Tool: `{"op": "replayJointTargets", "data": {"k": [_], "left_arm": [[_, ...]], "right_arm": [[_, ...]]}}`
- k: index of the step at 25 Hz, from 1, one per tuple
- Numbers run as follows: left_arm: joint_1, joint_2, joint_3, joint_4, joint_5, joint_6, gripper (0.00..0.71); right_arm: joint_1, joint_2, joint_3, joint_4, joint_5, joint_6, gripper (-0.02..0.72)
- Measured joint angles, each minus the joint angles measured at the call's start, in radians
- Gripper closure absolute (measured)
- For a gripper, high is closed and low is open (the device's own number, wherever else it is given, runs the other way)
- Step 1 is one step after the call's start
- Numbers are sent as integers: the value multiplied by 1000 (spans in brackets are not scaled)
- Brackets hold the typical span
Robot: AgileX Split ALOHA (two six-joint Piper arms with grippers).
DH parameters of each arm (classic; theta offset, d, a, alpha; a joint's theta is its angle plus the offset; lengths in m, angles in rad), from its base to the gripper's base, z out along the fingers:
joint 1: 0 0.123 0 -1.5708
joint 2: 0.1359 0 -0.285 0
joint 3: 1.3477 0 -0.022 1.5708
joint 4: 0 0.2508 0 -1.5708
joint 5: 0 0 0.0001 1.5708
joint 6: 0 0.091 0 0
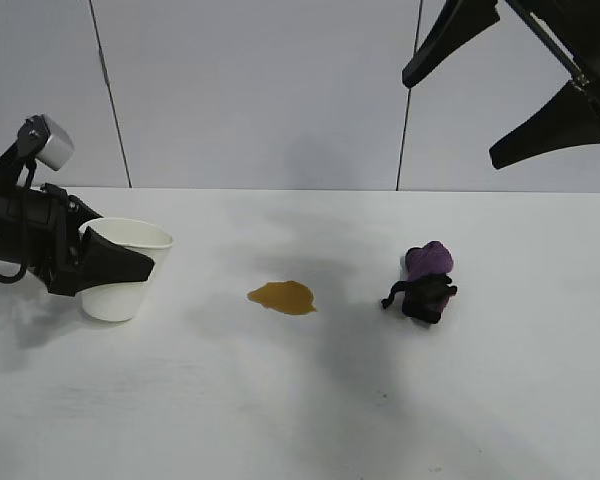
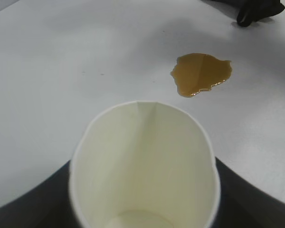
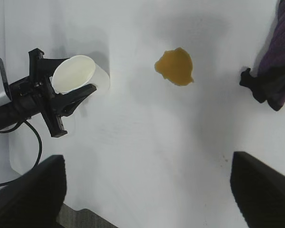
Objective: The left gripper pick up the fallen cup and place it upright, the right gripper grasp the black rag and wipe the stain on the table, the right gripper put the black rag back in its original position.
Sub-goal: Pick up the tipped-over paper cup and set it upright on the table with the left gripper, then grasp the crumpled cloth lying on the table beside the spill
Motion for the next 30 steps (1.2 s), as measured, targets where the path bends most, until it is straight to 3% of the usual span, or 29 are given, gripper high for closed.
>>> {"op": "replayJointTargets", "data": {"k": [4, 13, 19, 25, 30], "left_arm": [[0, 1, 0, 3, -11, 0, 144], [0, 1, 0, 3, -38, -2, 104], [0, -8, 0, 3, -55, -44, 29], [0, -110, 0, 10, -160, -219, 18], [1, -238, 4, 151, -168, -484, 17]], "right_arm": [[0, 0, 0, 0, -8, 0, 54], [0, 0, 0, 0, -10, 0, 54], [0, 0, 0, 0, -10, 0, 54], [0, 0, 0, 0, -10, 0, 54], [0, 0, 0, 0, -10, 0, 54]]}}
